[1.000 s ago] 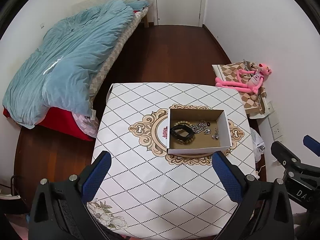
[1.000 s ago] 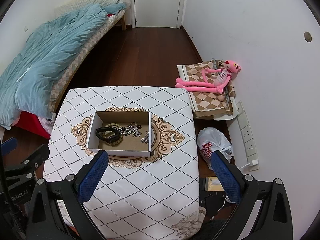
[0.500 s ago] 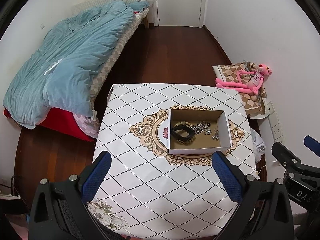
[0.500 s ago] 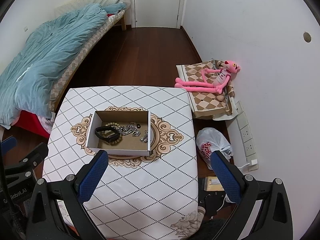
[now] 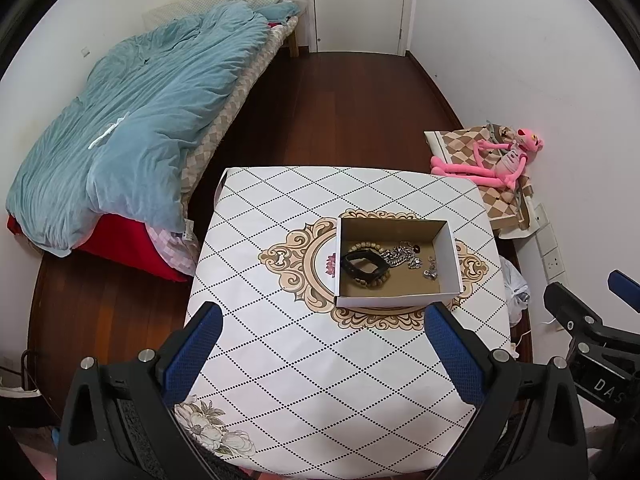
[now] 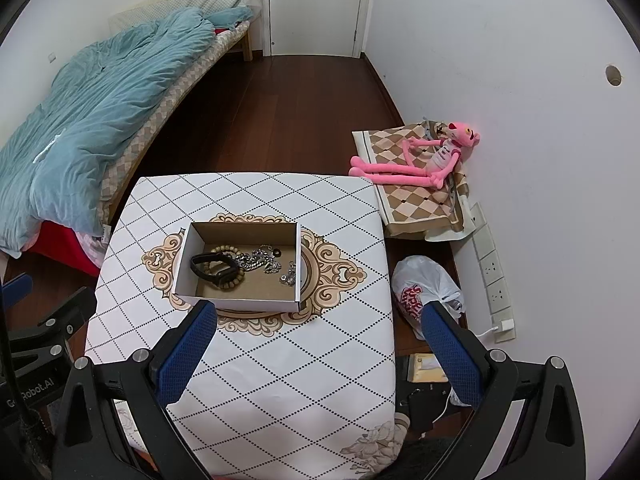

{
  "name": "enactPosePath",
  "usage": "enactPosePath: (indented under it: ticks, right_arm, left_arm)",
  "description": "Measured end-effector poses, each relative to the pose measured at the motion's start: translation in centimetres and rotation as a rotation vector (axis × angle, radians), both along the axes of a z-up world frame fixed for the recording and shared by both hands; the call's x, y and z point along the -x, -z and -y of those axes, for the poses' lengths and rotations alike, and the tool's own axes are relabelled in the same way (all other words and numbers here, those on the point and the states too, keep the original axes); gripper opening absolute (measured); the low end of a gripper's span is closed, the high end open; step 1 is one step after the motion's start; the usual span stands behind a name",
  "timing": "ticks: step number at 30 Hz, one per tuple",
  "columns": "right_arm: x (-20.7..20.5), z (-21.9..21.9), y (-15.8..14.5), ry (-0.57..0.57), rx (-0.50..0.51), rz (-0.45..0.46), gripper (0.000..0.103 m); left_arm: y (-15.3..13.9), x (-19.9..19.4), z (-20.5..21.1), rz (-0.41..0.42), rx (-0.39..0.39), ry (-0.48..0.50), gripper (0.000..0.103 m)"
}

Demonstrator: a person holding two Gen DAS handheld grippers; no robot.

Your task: Organize jewelry

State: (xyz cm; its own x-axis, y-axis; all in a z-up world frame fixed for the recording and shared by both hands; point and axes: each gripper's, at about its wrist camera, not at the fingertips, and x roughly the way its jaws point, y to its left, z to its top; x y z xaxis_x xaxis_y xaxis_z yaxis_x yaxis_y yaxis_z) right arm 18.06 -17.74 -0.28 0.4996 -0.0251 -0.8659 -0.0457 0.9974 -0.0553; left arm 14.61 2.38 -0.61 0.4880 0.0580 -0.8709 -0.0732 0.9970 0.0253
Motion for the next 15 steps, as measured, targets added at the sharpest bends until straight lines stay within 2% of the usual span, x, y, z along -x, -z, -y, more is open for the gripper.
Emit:
enactPosePath:
  ticks: [15]
  right_arm:
    - [-0.02, 0.04, -0.26, -0.002, -0.002, 0.000, 0.103]
  left_arm:
    - [-0.71, 0.27, 0.24, 0.023, 0.017, 0.009, 0.103]
